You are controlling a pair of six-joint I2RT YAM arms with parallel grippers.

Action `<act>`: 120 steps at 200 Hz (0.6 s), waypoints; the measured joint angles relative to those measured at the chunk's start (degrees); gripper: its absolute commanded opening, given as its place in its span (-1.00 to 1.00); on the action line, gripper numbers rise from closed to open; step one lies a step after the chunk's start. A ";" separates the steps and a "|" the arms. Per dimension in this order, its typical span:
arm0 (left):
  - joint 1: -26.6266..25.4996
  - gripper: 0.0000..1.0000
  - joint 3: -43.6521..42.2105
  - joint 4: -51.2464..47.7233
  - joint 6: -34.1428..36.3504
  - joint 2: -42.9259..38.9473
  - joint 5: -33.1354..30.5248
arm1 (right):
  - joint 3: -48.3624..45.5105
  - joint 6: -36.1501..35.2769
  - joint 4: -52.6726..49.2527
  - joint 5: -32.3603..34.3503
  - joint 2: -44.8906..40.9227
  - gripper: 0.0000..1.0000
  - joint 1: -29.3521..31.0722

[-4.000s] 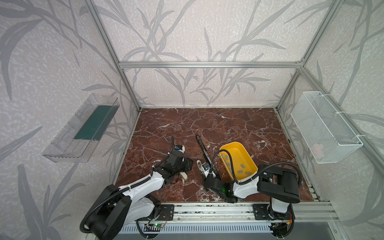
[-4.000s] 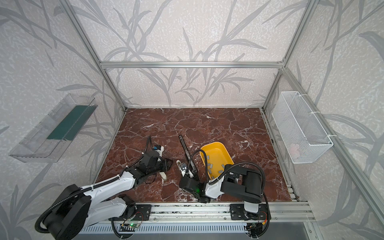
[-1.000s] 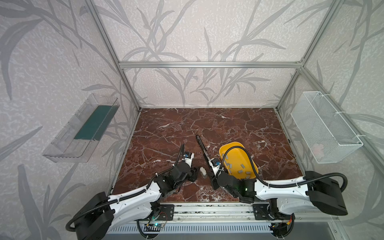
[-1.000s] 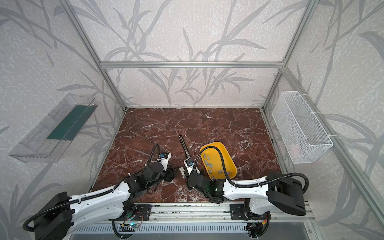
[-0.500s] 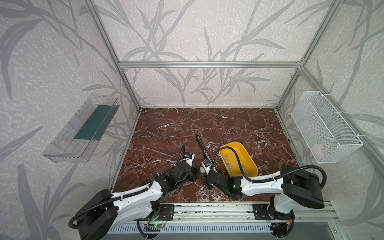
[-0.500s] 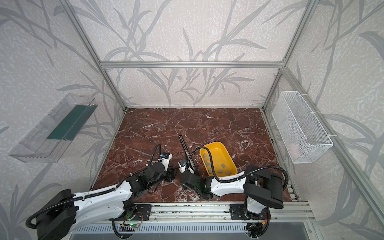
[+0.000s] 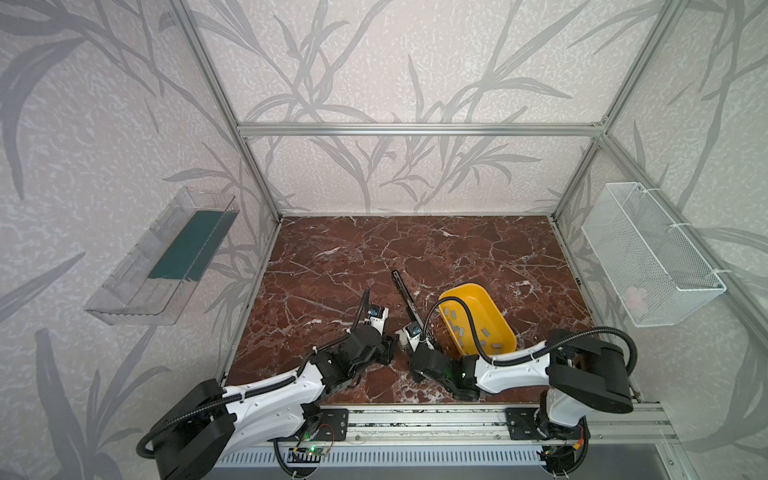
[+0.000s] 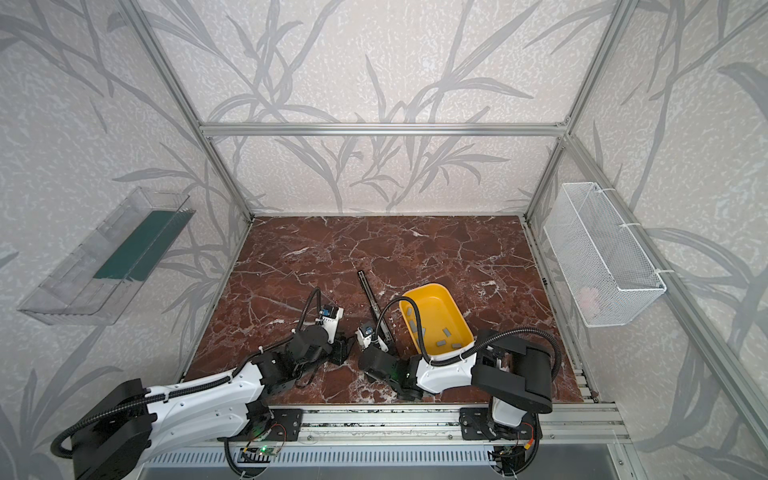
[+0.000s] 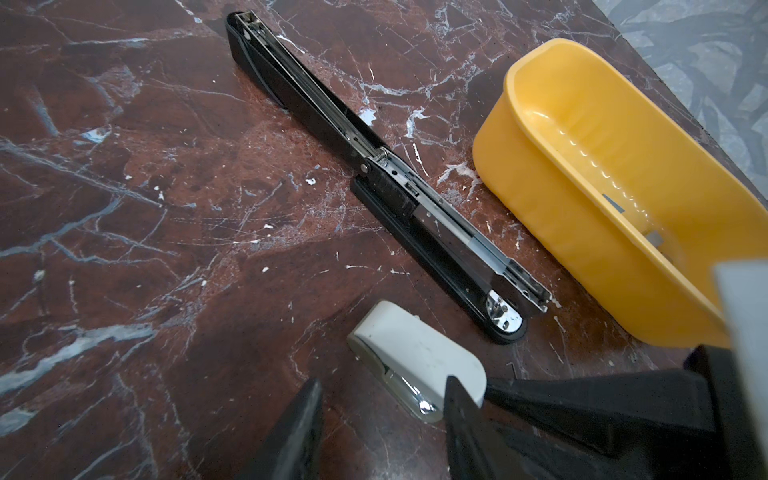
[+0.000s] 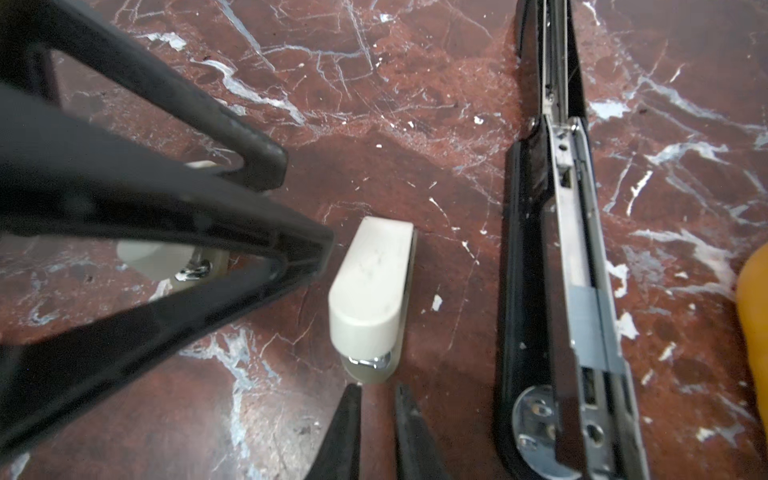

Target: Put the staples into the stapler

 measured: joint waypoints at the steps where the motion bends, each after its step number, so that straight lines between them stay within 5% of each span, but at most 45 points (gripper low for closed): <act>1: 0.00 -0.03 0.00 0.00 -0.02 0.00 0.00 | -0.02 -0.04 0.02 0.00 0.02 -0.65 0.00; 120: 0.07 -0.07 0.00 2.23 -0.13 4.37 0.04 | 2.62 -3.50 -0.52 1.77 -7.21 -0.64 -1.27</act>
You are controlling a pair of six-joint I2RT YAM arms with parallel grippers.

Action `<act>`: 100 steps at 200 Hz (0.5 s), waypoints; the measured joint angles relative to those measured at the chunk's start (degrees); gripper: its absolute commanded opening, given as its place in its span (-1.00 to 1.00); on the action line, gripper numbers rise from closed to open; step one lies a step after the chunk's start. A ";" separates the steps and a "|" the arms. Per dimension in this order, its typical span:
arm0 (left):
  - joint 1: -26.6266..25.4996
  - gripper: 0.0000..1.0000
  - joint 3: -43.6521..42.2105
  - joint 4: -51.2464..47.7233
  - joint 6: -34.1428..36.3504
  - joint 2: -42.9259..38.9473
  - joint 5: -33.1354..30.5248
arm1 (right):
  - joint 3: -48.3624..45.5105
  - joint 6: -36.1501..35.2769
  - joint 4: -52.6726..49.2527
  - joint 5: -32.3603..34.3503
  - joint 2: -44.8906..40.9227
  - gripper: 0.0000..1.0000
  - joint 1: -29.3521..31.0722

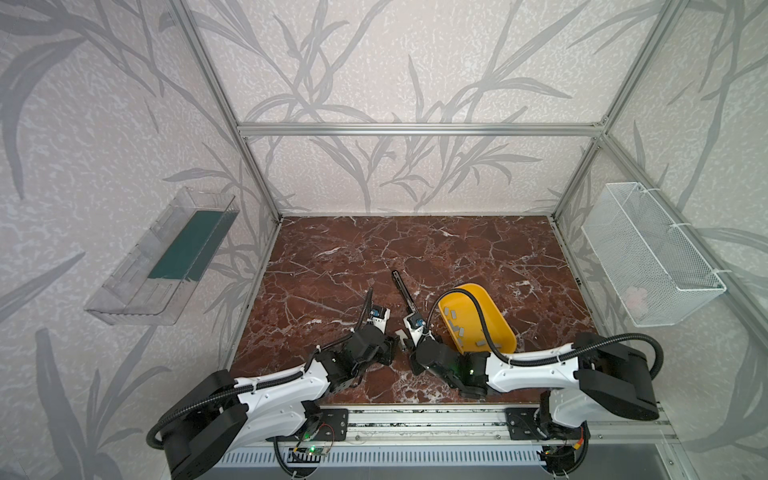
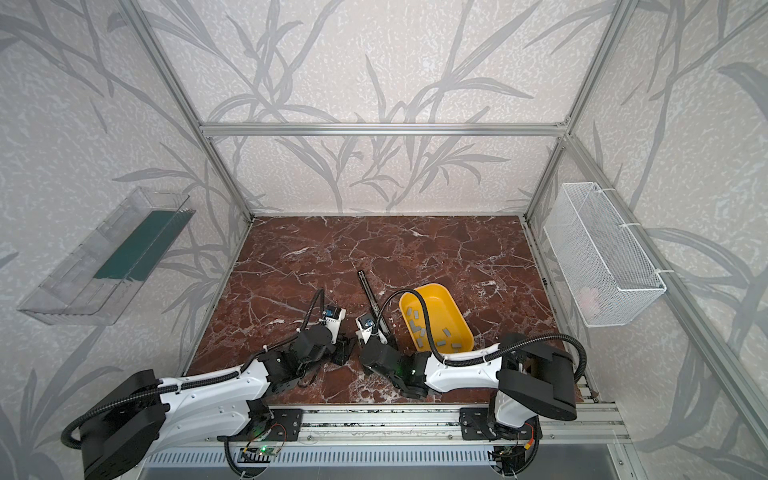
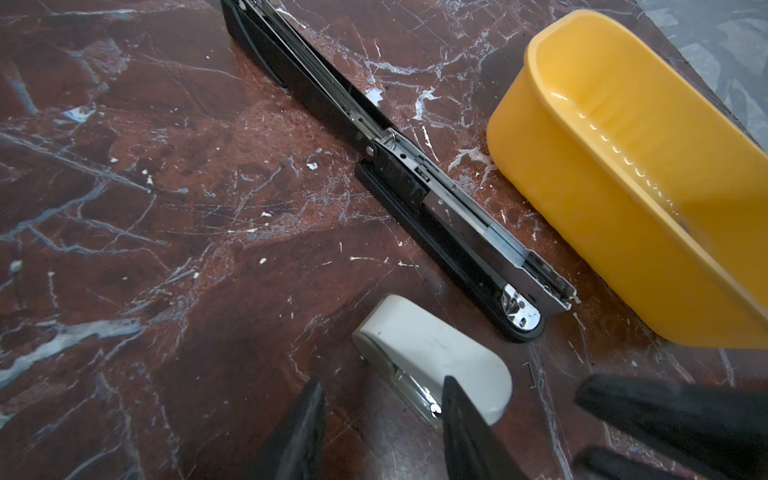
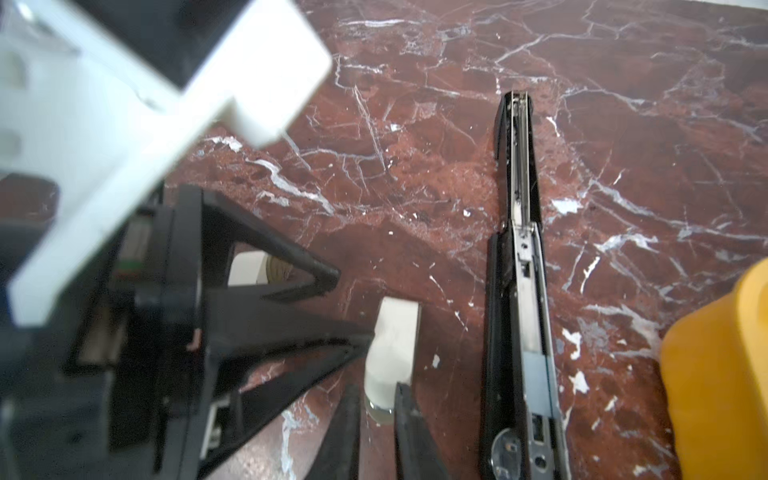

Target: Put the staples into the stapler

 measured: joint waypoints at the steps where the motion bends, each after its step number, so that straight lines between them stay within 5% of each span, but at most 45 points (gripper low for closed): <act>1: 0.00 -0.07 0.00 0.00 0.02 0.04 0.00 | 0.17 -0.02 -0.02 0.00 0.07 -0.64 -0.09; 100: 0.26 -0.07 0.00 -0.15 0.02 -0.79 -0.42 | 4.57 1.40 -0.55 -1.99 9.62 -0.81 -2.47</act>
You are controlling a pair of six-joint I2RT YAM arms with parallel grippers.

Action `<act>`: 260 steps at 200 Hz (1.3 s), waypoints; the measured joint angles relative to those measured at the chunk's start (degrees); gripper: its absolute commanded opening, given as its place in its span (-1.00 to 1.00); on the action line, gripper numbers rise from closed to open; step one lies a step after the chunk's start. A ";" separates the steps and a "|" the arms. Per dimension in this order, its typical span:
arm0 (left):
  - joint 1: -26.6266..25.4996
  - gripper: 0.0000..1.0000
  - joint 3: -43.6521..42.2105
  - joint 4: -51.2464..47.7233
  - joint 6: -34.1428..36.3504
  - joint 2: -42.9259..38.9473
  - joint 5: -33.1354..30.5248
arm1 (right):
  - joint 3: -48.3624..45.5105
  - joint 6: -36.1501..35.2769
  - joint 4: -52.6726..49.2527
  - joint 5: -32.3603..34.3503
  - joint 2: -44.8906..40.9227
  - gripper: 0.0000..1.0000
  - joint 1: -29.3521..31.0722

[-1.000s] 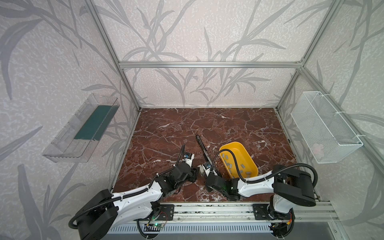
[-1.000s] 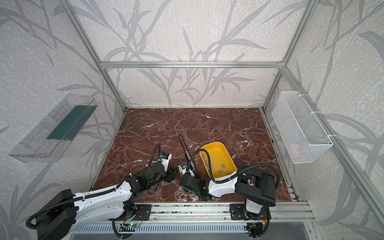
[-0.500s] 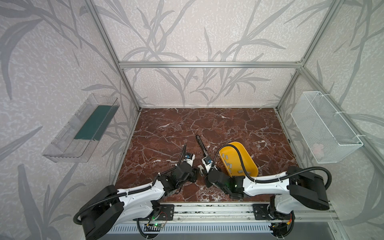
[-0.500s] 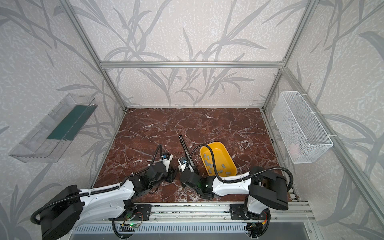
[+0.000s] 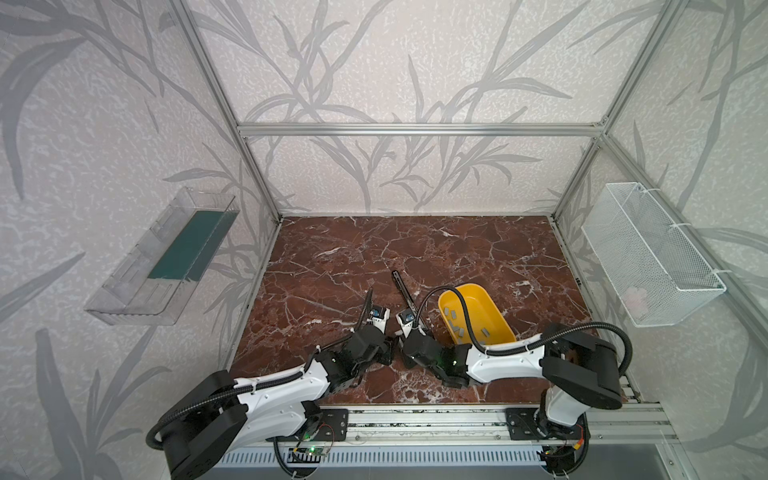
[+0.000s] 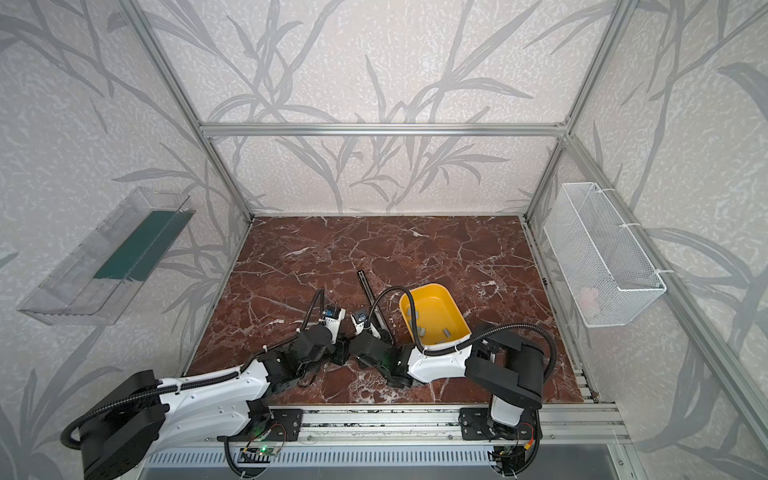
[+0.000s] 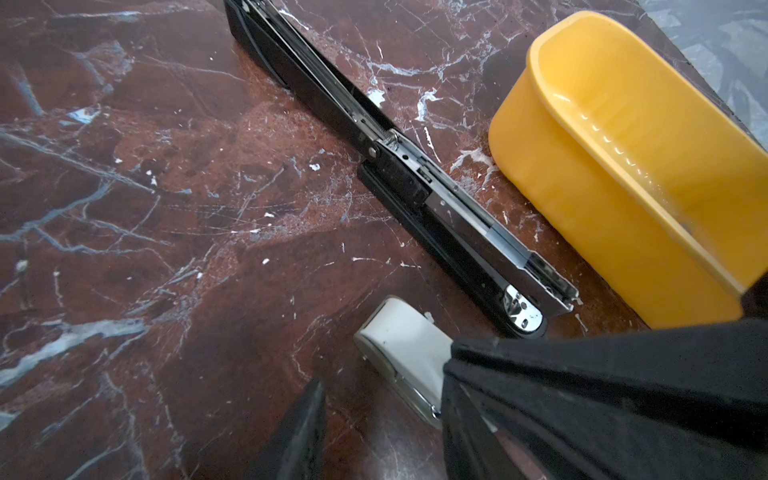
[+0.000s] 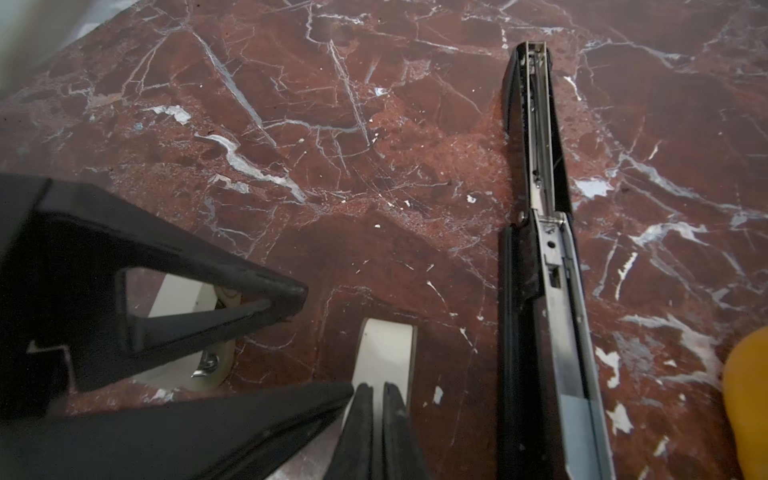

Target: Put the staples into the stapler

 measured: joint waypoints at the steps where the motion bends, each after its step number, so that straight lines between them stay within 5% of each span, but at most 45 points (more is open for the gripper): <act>1: 0.00 -0.07 0.00 0.00 -0.02 -0.09 -0.02 | -0.04 0.00 0.07 -0.02 0.00 -0.81 0.00; 229: 0.31 -0.10 -0.02 2.95 0.02 3.21 0.55 | -6.38 10.95 23.61 3.89 8.31 -0.83 0.70; 260: 0.31 -0.10 -0.02 2.51 0.00 2.67 0.42 | -6.27 10.62 21.81 3.85 7.10 -0.65 0.70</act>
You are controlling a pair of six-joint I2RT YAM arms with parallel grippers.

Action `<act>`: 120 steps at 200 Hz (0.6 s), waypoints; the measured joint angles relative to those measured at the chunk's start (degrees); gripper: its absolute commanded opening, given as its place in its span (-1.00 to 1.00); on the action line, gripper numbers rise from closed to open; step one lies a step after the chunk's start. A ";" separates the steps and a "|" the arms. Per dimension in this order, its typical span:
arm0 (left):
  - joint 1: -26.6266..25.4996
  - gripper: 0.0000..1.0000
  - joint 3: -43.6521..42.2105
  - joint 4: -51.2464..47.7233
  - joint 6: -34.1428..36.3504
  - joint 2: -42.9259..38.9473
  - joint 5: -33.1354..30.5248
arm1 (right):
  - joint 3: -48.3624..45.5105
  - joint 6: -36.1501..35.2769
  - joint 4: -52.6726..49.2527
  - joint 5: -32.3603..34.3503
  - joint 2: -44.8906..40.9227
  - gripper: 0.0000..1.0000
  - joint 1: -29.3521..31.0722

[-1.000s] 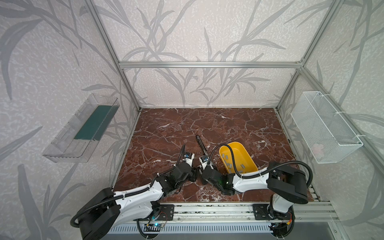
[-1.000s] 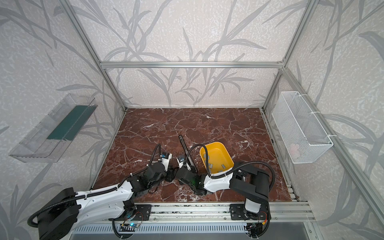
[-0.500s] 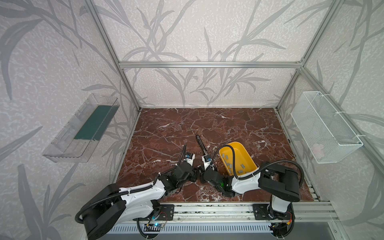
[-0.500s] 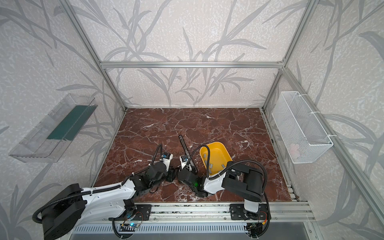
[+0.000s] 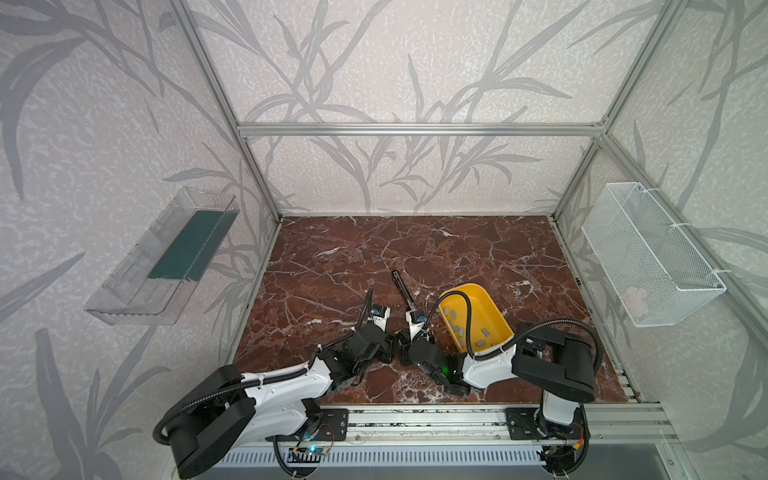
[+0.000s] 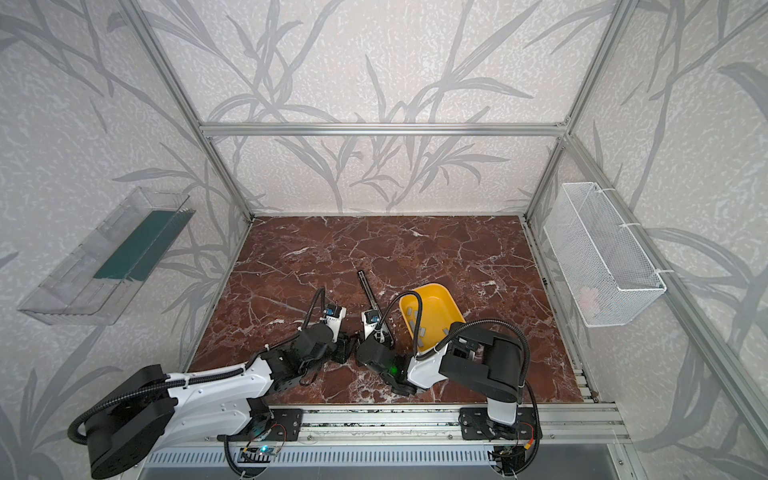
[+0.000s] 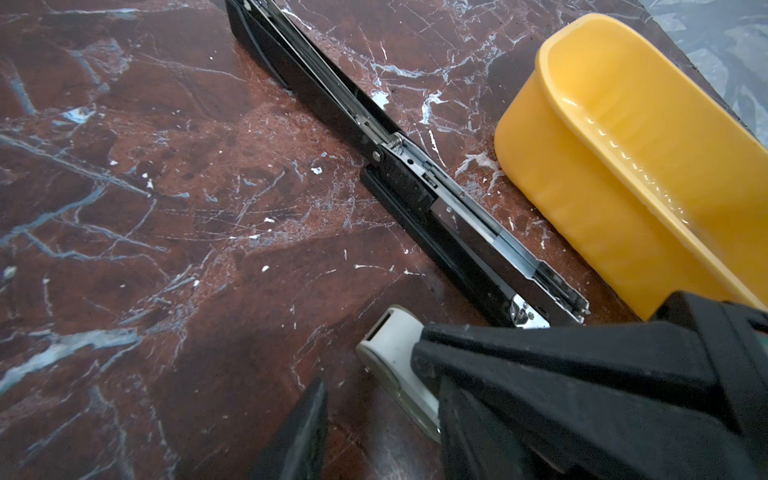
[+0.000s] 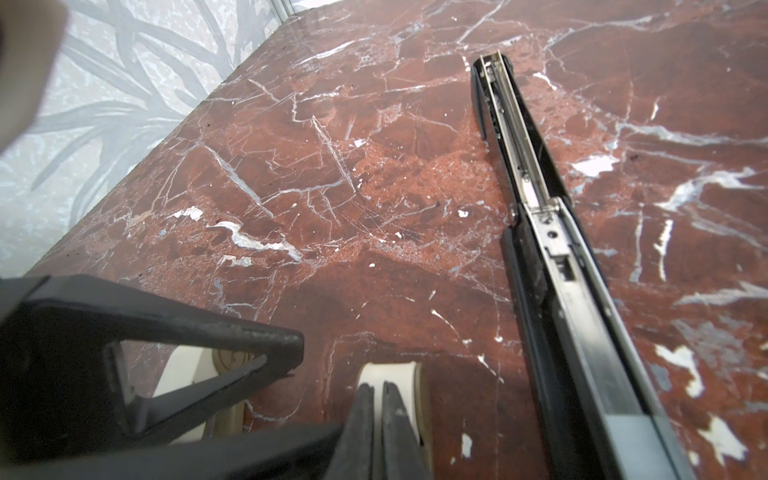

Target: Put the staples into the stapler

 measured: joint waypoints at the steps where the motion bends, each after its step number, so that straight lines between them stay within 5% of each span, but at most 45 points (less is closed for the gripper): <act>1: 0.00 -0.09 0.00 -0.02 0.00 -0.04 -0.02 | 0.04 -0.11 -0.15 0.02 -0.15 -0.64 0.00; 41: 0.13 -0.03 0.00 -2.86 -0.35 -5.20 -1.36 | 3.17 -4.09 -13.03 -0.59 -4.33 -0.45 0.00; 88: 2.51 0.02 0.07 -10.54 -1.03 -13.57 -4.02 | 7.28 -7.69 -22.45 -1.90 -7.28 0.15 0.39; 120: 6.73 0.06 0.07 -16.11 -1.75 -21.22 -4.39 | 7.32 -7.37 -24.68 -2.16 -6.54 0.18 1.99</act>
